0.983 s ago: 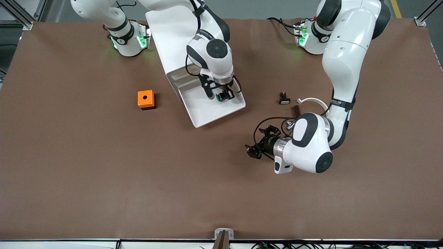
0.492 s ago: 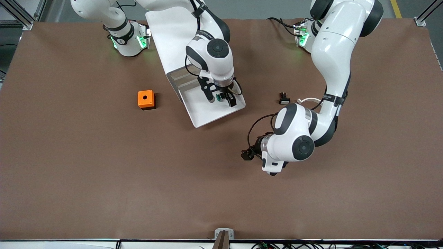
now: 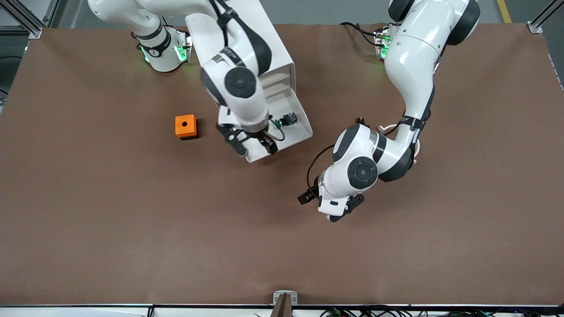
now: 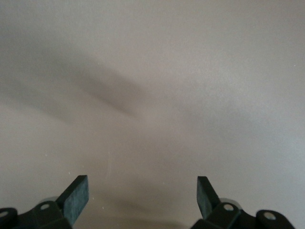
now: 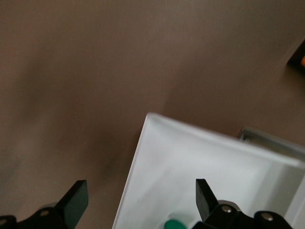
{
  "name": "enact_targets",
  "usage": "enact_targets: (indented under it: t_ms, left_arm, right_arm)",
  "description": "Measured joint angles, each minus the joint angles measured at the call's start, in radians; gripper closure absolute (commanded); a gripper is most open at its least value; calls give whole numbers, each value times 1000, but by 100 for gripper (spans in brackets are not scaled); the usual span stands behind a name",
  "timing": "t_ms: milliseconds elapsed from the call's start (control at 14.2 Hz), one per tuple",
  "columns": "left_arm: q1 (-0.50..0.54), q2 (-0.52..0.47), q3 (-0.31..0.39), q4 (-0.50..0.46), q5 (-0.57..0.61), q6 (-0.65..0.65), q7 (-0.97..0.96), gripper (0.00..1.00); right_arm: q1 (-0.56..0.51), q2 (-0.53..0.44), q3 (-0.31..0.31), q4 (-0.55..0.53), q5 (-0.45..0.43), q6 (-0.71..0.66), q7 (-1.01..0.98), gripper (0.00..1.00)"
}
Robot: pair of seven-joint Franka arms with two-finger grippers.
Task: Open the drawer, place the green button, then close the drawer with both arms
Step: 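Push the drawer inward with the left gripper while the right gripper withdraws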
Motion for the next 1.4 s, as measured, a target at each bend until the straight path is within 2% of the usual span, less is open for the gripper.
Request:
enact_targets:
  t_ms: [351,773,1054,1405]
  left_arm:
    - [-28,0,-1,-25,47,32,2,0]
    - [-104,0,-2,-43,100,43,-4,0]
    - [-126,1,-3,-46,101,43,-41,0]
    - [-188,6,-3,-70,101,43,-106,0]
  right_arm:
    - [-209,-99,-3,4,0,-173,-432,0]
    - [-409,-166,-3,6,-1,-281,-874,0]
    - [-527,-178,-3,60,-47,-375,-1103,0]
    - [-627,-178,-3,141,-57,-487,-1295,0]
